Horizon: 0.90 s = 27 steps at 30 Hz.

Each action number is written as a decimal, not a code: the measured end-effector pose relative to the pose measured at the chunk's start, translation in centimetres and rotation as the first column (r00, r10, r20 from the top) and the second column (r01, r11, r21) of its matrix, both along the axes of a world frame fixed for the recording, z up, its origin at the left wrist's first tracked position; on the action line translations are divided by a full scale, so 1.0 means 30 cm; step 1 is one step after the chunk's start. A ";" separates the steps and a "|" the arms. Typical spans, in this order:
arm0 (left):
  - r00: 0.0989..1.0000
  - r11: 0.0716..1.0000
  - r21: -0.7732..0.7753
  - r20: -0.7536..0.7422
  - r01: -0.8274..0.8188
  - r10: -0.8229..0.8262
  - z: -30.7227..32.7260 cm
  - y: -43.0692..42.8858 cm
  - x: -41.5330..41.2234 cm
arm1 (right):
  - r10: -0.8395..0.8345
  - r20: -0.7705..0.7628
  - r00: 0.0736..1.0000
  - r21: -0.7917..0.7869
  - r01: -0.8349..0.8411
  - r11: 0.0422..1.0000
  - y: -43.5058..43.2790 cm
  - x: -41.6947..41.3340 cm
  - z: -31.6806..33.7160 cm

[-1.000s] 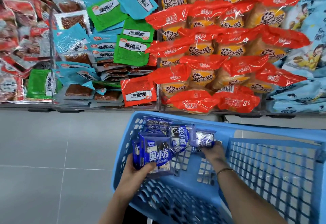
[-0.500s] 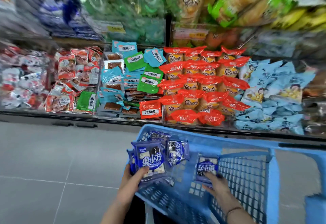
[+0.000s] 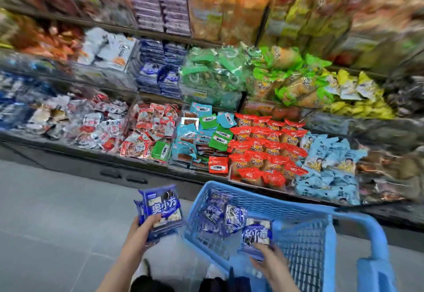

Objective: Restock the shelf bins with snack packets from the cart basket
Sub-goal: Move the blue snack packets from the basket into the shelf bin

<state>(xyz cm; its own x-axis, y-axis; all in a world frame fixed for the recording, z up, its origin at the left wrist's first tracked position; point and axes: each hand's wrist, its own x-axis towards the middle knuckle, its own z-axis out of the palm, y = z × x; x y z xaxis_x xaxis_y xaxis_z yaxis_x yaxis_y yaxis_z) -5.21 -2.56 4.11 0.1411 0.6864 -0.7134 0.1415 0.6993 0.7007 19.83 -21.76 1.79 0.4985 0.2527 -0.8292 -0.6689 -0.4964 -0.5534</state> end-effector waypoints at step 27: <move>0.975 0.986 0.021 0.152 0.163 -0.164 0.145 0.726 -0.413 | -0.311 -0.353 0.882 0.545 0.464 0.699 0.865 -0.506 0.224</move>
<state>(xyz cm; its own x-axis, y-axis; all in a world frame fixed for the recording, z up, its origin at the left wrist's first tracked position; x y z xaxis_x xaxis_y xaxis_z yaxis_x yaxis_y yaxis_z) -17.60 19.21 8.45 0.3586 0.6511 -0.6689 0.1440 0.6694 0.7288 4.66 4.19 8.52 0.4928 0.5562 -0.6691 -0.8635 0.2176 -0.4551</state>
